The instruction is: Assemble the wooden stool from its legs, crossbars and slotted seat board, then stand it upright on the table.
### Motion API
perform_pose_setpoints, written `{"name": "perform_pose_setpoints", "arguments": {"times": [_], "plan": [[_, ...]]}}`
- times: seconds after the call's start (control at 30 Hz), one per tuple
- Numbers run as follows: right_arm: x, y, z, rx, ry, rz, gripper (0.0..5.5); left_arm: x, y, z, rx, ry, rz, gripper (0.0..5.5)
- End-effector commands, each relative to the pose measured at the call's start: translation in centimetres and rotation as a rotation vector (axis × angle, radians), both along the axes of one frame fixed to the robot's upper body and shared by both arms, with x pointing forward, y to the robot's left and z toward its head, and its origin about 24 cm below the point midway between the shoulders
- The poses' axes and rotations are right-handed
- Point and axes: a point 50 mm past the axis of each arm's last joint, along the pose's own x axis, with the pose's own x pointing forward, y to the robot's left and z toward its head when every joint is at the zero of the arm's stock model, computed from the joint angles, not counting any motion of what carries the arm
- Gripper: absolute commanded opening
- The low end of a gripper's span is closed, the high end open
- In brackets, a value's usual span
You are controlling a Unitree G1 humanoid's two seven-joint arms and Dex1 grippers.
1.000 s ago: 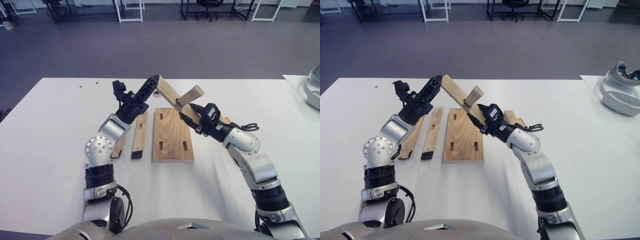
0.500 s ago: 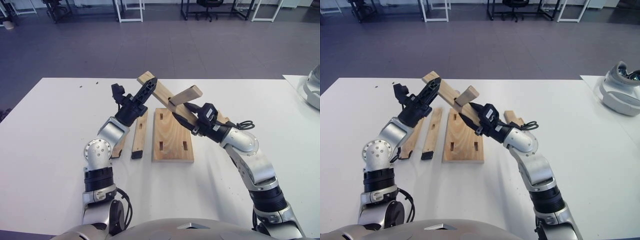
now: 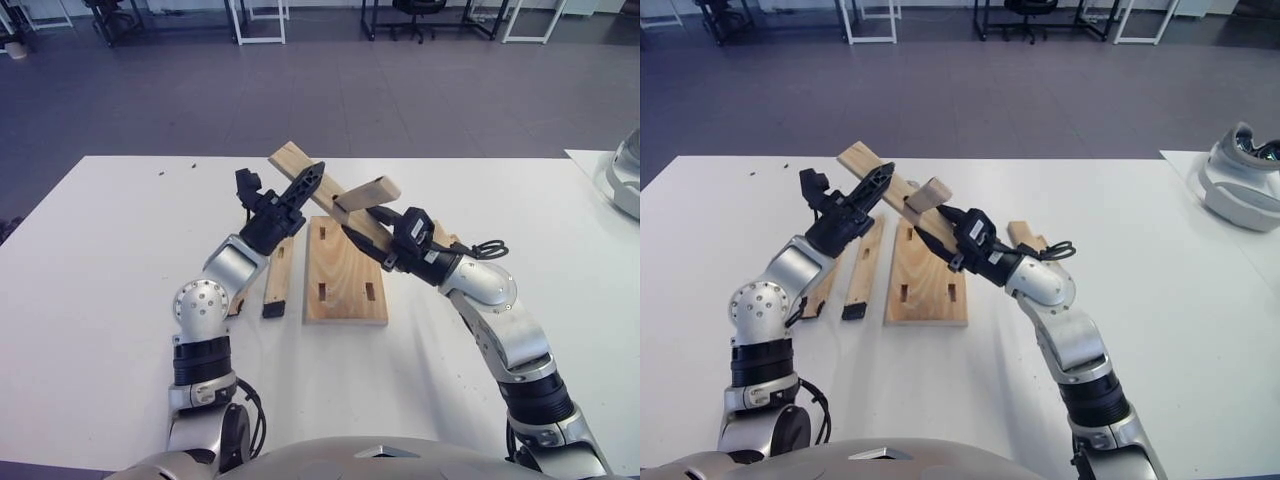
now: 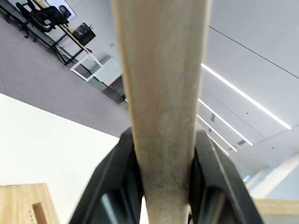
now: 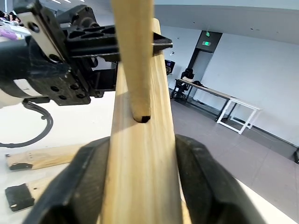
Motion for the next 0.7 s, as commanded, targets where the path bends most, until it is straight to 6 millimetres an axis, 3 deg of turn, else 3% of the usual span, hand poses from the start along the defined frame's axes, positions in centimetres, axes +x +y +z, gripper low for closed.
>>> {"name": "perform_pose_setpoints", "arguments": {"times": [0.03,0.1,0.2,0.27,0.4,0.57,0.7], "plan": [[-0.1,-0.9,-0.5,0.004,0.022,-0.058,3.18,-1.0,1.6,-0.7,0.058,0.075,0.131,1.01],[-0.1,-2.1,-1.5,-0.025,0.057,-0.134,3.57,-1.2,2.4,-0.8,0.115,0.099,0.195,1.01],[-0.1,-5.2,-4.6,-0.168,0.132,-0.307,3.63,-2.5,4.8,-1.0,0.264,0.160,0.377,1.01],[-0.7,-6.2,-7.0,-0.243,0.189,-0.359,3.63,-3.4,6.0,-1.5,0.316,0.220,0.468,1.01],[-2.3,-6.4,-10.6,-0.424,0.260,-0.308,3.63,-4.0,5.5,-1.6,0.347,0.271,0.481,1.01],[-3.0,-5.2,-11.0,-0.454,0.268,-0.199,3.63,-4.5,5.3,-2.2,0.396,0.344,0.508,1.01],[-3.3,-4.9,-10.9,-0.441,0.268,-0.198,3.63,-5.5,4.8,-1.0,0.471,0.334,0.484,1.01]]}}
